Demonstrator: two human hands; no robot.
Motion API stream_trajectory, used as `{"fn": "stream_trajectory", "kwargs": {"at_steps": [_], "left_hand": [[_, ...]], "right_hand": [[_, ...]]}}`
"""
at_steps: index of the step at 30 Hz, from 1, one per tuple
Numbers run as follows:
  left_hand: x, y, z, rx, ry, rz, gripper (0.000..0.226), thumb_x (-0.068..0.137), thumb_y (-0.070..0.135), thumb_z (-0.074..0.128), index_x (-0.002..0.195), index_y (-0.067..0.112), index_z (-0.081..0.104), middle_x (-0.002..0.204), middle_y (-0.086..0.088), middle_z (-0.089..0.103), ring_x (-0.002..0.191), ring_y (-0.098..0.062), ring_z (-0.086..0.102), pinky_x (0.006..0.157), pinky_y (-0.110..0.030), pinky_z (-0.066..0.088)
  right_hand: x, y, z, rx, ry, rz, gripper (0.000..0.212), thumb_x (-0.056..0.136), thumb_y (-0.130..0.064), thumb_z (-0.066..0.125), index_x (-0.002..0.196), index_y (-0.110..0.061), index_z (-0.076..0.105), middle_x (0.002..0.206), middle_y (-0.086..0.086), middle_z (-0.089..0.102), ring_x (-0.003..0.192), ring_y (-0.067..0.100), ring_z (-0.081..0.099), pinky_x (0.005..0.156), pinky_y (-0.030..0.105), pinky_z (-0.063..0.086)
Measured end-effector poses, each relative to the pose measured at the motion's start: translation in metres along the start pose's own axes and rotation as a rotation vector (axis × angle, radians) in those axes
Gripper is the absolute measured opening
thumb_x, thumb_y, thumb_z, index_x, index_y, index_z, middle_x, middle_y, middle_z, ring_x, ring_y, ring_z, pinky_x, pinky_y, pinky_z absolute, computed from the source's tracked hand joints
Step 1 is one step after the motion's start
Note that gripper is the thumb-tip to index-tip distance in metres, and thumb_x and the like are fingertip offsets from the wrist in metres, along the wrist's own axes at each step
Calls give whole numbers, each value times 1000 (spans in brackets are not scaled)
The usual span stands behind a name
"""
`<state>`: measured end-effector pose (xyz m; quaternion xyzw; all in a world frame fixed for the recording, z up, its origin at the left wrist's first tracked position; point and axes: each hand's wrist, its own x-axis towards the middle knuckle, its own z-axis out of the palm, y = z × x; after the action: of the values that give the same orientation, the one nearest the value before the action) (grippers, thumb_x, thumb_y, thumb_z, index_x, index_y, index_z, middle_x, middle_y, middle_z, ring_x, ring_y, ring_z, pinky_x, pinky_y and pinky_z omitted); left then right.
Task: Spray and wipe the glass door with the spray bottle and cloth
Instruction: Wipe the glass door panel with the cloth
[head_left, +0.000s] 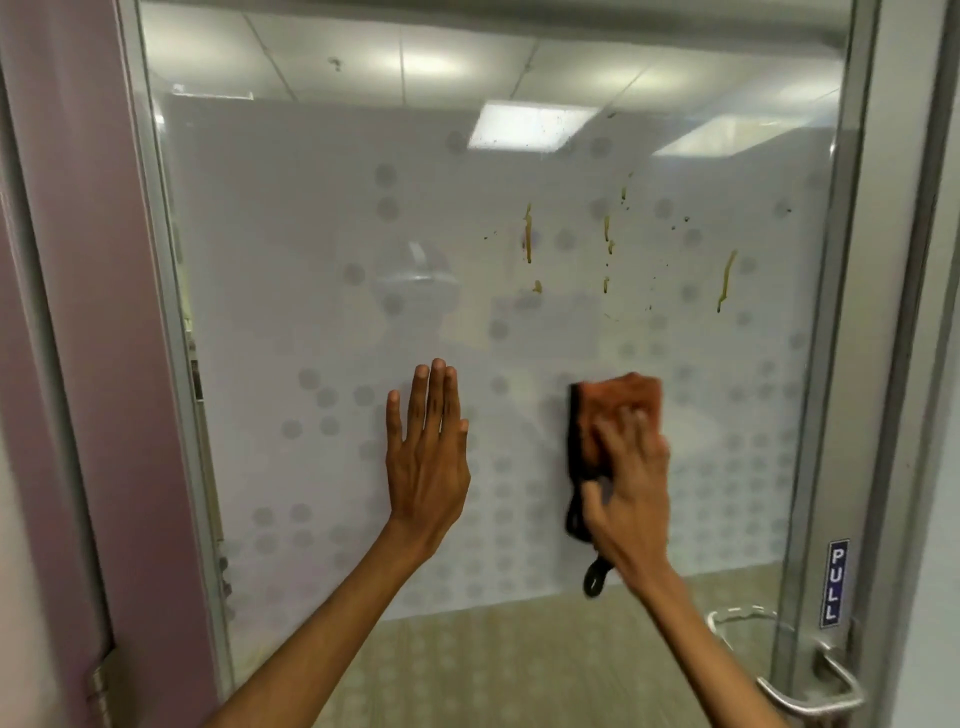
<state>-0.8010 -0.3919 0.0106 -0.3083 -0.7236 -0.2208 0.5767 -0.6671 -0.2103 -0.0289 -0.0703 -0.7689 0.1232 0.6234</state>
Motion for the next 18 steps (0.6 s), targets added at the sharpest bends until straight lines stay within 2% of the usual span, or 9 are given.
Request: {"fn": "stream_trajectory", "kwargs": {"at_steps": [3, 6, 10, 12, 15, 18], "left_hand": [[4, 7, 4, -16, 11, -38, 55, 107, 23, 20, 157, 7, 3, 166, -9, 6, 154, -21, -8, 125, -44, -9], [6, 27, 11, -48, 10, -11, 55, 107, 20, 20, 157, 7, 5, 166, -9, 8, 155, -23, -1, 125, -46, -6], [10, 46, 17, -75, -8, 21, 54, 107, 21, 19, 157, 7, 7, 166, -9, 8, 154, -23, 3, 125, -47, -4], [9, 47, 18, -63, -8, 5, 55, 107, 21, 21, 157, 7, 5, 166, -9, 6, 154, -23, 2, 126, -47, -4], [12, 55, 20, -71, -13, -15, 56, 106, 23, 19, 157, 7, 4, 166, -9, 4, 155, -24, 1, 126, -46, -4], [16, 68, 23, -86, -13, -9, 56, 106, 22, 21, 157, 7, 5, 167, -9, 6, 155, -23, 2, 126, -45, -4]], "right_hand": [[51, 0, -9, 39, 143, 163, 81, 73, -13, 56, 150, -26, 36, 164, -4, 19, 154, 14, 7, 118, 61, 22], [54, -25, 8, 39, 145, 86, 82, 73, -15, 58, 151, -26, 37, 165, -2, 17, 155, 17, 8, 122, 56, 15], [5, 0, 6, -45, -5, -84, 71, 78, -23, 51, 149, -23, 42, 163, 4, 25, 154, 20, 13, 120, 61, 19], [20, 22, -8, -35, 49, -23, 72, 78, -23, 53, 149, -23, 42, 164, 4, 23, 155, 18, 10, 120, 60, 17], [61, 21, -11, -7, 167, 51, 72, 82, -27, 63, 150, -30, 37, 164, -6, 18, 155, 16, 8, 124, 53, 14], [53, 12, 1, -3, 143, -48, 67, 88, -33, 64, 150, -27, 39, 164, -2, 21, 155, 21, 11, 125, 48, 12]]}}
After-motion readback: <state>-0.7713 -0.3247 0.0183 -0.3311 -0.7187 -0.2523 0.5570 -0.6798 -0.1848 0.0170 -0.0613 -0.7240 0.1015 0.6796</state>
